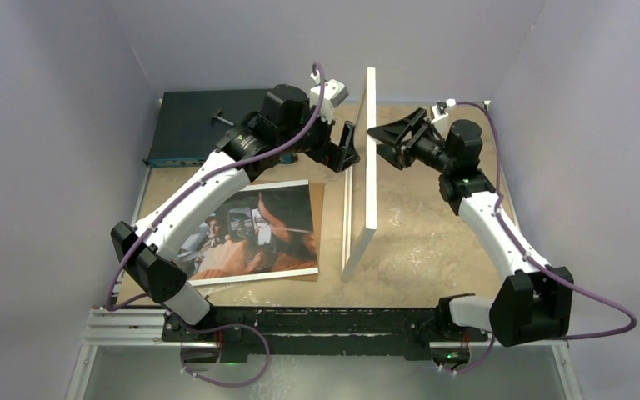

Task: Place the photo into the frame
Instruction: Turn over the photo frame at the center of the board.

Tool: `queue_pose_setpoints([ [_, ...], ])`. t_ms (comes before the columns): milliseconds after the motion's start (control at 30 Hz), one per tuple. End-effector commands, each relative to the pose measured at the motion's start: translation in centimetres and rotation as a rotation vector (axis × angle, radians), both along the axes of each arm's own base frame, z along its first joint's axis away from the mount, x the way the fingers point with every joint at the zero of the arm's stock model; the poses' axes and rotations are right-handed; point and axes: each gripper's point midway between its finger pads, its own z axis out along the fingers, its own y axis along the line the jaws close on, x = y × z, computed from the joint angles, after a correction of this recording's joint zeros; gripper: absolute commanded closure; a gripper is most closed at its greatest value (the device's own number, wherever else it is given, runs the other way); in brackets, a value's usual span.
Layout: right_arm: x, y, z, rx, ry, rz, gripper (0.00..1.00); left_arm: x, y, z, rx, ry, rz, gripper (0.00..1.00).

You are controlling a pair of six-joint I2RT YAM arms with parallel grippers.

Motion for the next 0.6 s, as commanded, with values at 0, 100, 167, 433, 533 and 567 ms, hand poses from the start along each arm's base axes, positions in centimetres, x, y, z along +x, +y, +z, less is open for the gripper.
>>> queue_pose_setpoints([
  [0, -0.2, -1.9, 1.1, -0.094, -0.047, -0.025, 0.28, -0.1, -1.2, 1.0, -0.002, -0.037, -0.017, 0.0],
  [100, 0.0, -3.0, 1.7, -0.136, -0.06, -0.05, 0.27, -0.2, -2.0, 0.9, 0.001, -0.038, -0.032, 0.0],
  [167, 0.1, -3.7, 2.1, -0.165, -0.065, -0.067, 0.27, -0.3, -2.5, 1.0, -0.001, -0.041, -0.042, 0.0],
  [433, 0.4, -5.7, 2.1, -0.272, -0.045, -0.115, 0.28, 0.3, -3.8, 0.0, 0.035, -0.043, -0.04, 0.0],
  [533, 0.6, -6.9, 1.8, -0.359, -0.024, -0.157, 0.31, 0.9, -3.1, -1.1, 0.073, -0.053, -0.006, 0.0],
  [567, 0.7, -7.2, 1.6, -0.394, -0.016, -0.165, 0.31, 1.0, -2.9, -1.7, 0.09, -0.054, 0.003, 0.0],
])
